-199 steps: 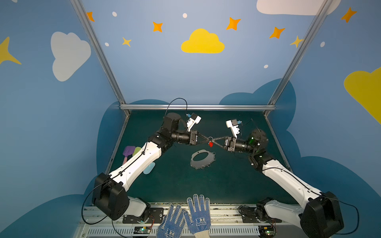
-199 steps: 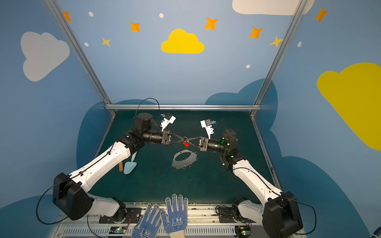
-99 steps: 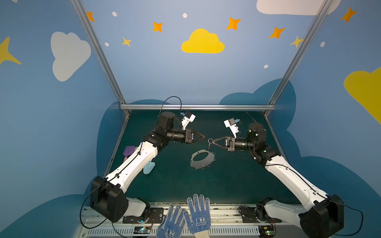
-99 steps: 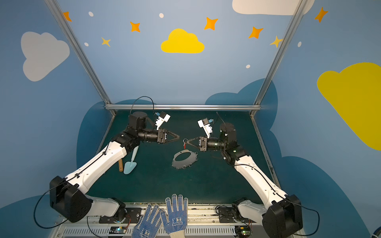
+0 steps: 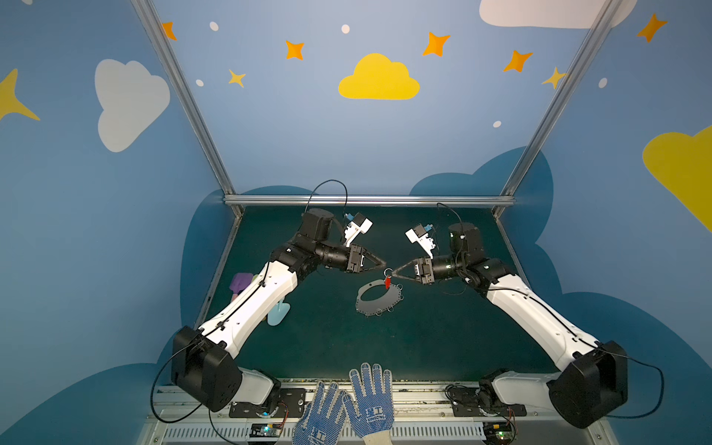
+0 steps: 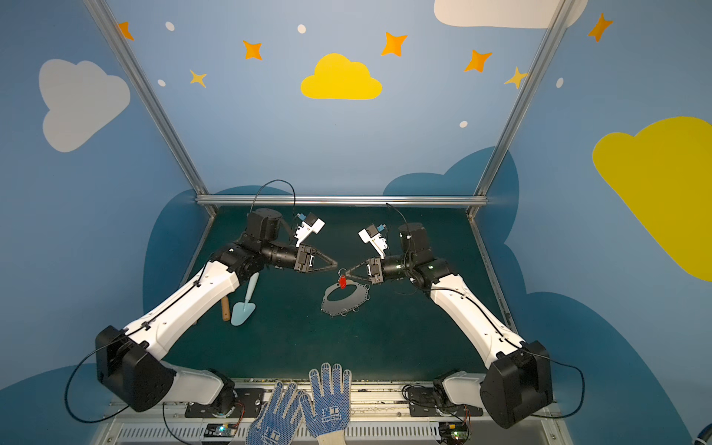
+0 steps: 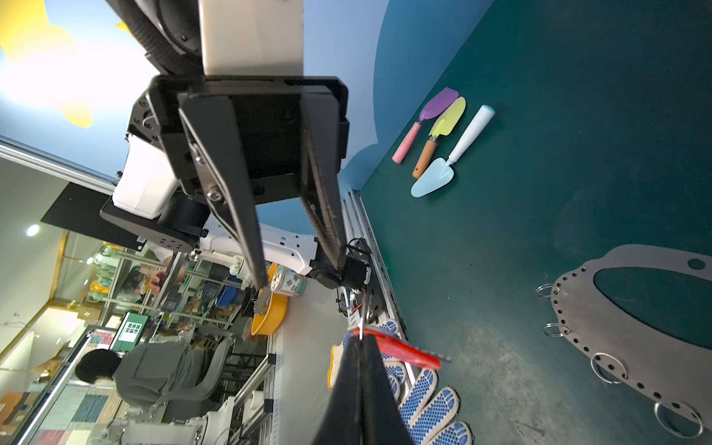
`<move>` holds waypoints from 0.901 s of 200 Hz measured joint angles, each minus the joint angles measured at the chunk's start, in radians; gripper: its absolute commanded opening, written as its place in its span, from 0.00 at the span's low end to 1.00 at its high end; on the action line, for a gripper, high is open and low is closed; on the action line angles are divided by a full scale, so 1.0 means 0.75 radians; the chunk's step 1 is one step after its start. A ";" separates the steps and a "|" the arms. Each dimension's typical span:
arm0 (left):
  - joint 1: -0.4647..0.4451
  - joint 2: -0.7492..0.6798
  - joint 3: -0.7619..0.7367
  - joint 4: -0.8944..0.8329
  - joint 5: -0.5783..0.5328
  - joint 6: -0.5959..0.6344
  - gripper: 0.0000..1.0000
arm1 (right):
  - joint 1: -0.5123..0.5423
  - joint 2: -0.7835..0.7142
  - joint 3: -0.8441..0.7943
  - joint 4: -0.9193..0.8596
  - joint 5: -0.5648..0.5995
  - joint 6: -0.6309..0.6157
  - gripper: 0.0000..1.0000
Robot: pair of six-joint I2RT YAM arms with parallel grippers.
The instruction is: Put the keys on the keyring
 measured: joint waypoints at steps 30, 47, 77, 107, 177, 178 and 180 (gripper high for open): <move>-0.021 0.023 0.010 -0.050 0.002 0.040 0.32 | 0.011 0.012 0.056 -0.063 -0.026 -0.055 0.00; -0.025 0.032 0.011 -0.060 0.007 0.046 0.30 | 0.017 0.022 0.063 -0.094 -0.032 -0.075 0.00; -0.026 0.037 0.010 -0.061 0.026 0.047 0.26 | 0.018 0.035 0.063 -0.133 -0.039 -0.099 0.00; -0.026 0.037 0.010 -0.060 0.035 0.047 0.26 | 0.023 0.036 0.063 -0.149 -0.047 -0.115 0.00; -0.044 0.057 0.011 -0.061 0.036 0.048 0.16 | 0.026 0.040 0.065 -0.179 -0.066 -0.129 0.00; -0.044 0.058 0.011 -0.061 0.036 0.049 0.16 | 0.026 0.040 0.065 -0.179 -0.066 -0.129 0.00; -0.044 0.059 0.011 -0.061 0.036 0.051 0.15 | 0.026 0.040 0.065 -0.180 -0.067 -0.129 0.00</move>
